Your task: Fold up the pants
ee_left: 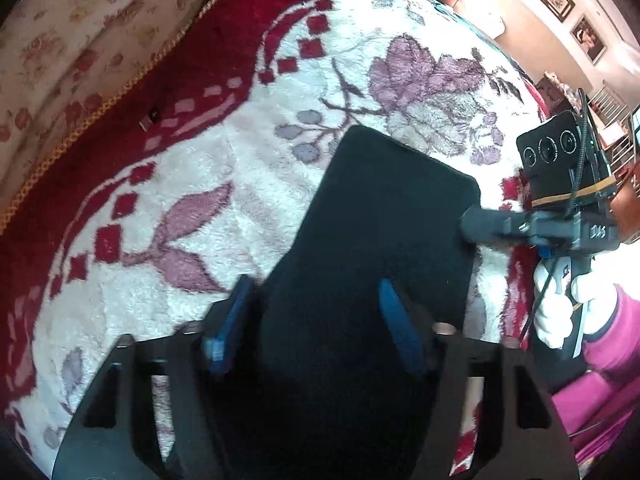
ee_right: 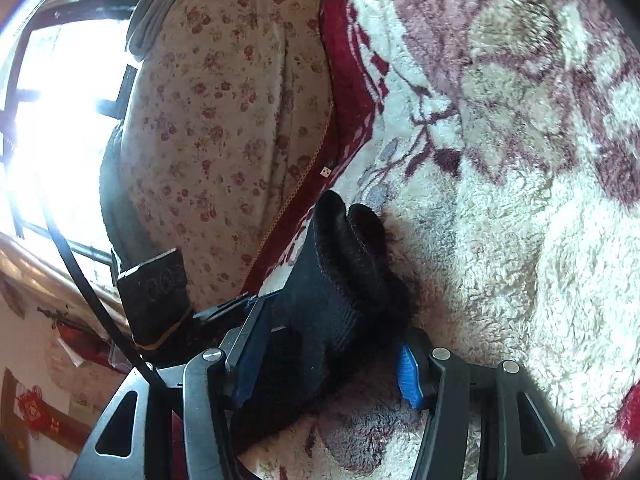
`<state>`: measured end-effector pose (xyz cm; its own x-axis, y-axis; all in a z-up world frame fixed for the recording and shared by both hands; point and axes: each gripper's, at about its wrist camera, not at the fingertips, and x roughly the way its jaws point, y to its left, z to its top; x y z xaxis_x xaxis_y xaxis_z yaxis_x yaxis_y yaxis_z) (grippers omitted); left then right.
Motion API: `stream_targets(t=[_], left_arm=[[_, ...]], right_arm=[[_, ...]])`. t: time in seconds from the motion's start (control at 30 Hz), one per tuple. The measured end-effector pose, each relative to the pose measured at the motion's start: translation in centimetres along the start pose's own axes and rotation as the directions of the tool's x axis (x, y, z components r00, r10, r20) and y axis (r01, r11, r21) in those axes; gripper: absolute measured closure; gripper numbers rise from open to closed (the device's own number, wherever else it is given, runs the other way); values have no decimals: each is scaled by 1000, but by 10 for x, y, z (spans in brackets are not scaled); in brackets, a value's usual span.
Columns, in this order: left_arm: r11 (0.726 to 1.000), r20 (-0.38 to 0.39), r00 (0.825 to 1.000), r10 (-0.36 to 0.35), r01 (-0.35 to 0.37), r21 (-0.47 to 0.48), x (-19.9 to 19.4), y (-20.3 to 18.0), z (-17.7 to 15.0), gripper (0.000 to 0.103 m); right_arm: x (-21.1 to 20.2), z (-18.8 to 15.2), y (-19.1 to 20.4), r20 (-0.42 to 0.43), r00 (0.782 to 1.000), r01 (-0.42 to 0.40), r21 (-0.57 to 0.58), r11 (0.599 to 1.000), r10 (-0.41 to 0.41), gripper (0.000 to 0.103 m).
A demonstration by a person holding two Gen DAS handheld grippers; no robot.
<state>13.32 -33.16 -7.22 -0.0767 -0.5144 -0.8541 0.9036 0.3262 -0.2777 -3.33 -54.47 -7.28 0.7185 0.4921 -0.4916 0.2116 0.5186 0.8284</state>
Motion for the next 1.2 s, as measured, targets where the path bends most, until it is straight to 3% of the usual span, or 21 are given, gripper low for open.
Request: stream_targets(t=[0.07,0.1,0.13,0.23,0.43,0.67,0.97,1.2], left_arm=[[1000,14,1000,13,-12,-18,-3,5,-1,71],[999,24,1000,13,-12,-32,-5,7,-1,76],[999,33,999,9,-8,-44,-6,9,-2,83],[998,63,998,14,-10,-58,-12,9,-4,88],[997,118,992,36,-28,-70,-28,1,-7,92],[995,191,980,63,-47,-83,-68,-9,-16,93],[983,310,941,136,-89,-161,-151,-9,-60,93],[946,368,906,212,-96,-309,-201,12,-126,93]], right_arm=[[5,-1,4,-5,999,44,-44,998,-44,66],[6,-2,2,1,999,50,-38,998,-50,79],[7,-1,0,2,999,33,-21,999,-33,85],[7,-1,1,2,1000,-18,-8,1000,19,90],[1,-2,25,13,992,-127,-44,991,128,92],[0,-2,65,7,967,-254,-72,965,255,92],[19,-19,160,-123,921,-388,-208,898,369,92],[66,-59,217,-287,878,-456,-253,853,384,92]])
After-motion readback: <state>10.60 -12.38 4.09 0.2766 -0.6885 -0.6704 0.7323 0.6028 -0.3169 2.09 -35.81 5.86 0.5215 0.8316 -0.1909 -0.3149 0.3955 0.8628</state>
